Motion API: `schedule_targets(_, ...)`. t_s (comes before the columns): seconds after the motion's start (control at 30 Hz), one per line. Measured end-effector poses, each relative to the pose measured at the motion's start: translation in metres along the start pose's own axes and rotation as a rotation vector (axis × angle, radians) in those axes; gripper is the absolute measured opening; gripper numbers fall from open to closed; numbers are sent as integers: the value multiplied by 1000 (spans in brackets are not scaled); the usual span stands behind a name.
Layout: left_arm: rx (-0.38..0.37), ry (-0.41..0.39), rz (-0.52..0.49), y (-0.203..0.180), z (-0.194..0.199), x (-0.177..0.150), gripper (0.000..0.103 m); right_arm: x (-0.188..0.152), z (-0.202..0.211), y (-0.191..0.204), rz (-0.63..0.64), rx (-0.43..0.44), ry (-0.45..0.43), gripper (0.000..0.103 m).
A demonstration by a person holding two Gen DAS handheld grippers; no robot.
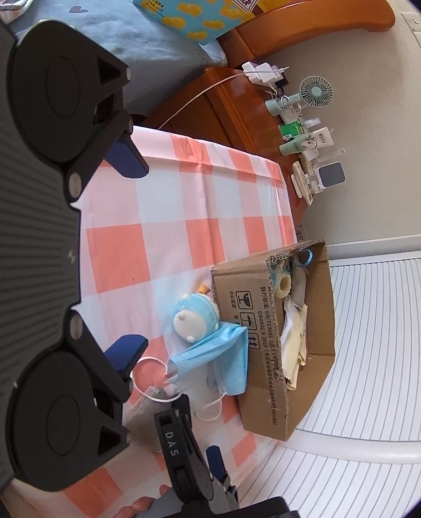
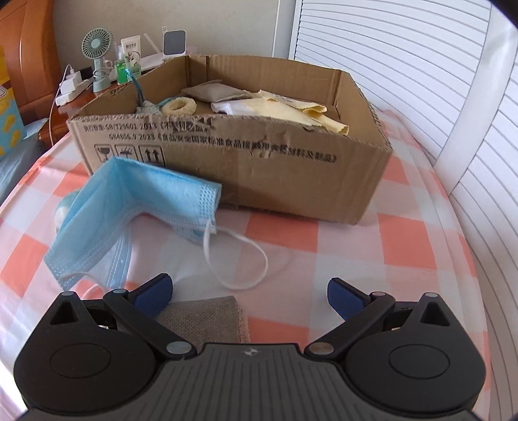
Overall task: Organize soft objects
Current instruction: 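Move the left tool to the round blue doll while the right tool approaches the other grey pouch, then close the right gripper on the grey pouch while the left gripper grasps the blue doll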
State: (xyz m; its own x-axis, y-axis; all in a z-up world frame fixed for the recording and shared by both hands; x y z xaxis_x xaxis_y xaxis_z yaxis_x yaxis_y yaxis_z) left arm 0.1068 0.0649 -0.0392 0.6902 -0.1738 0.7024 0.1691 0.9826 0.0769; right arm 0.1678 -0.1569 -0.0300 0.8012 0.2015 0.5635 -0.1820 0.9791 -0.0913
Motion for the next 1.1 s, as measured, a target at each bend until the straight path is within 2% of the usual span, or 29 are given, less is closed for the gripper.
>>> schedule_targets(0.23,-10,-12,-3,-3,4,0,102,-27,21,-22,-9,32,19,103)
schedule_targets(0.43,-14,-14,-4,-4,5,-1,102,-36,38,-31,-49,17,19,103)
schedule_targets(0.57,-11,-16,-4,-4,6,-2,102,-35,52,-20,-87,174,0,103)
schedule_targets(0.6,-12,-17,-3,-4,6,-2,102,-36,53,-14,-73,188,0,103)
schedule_targets(0.77,-19,-12,-2,-4,5,-3,102,-45,54,20,36,157,1,103)
schedule_targets(0.9,-34,-9,-9,-6,3,-2,102,-54,49,33,138,67,-9,103)
schedule_targets(1.1,-56,-15,-36,-10,-5,1,102,-54,43,5,57,89,9,103)
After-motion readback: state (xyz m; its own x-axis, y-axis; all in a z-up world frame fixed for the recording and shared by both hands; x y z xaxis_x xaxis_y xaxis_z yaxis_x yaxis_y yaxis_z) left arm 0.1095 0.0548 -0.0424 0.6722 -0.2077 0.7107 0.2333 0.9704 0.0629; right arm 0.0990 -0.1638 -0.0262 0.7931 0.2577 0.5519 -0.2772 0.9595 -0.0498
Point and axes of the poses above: each gripper's, at about its wrist camera, not at the fingertips, and z roughly against the way its jaws point, y to its left, x to its top, the point moved 1 cm from there along -z, roughly the way its jaws point, and after that the axes turned 1 degree about -x, right-handed, at the moved point
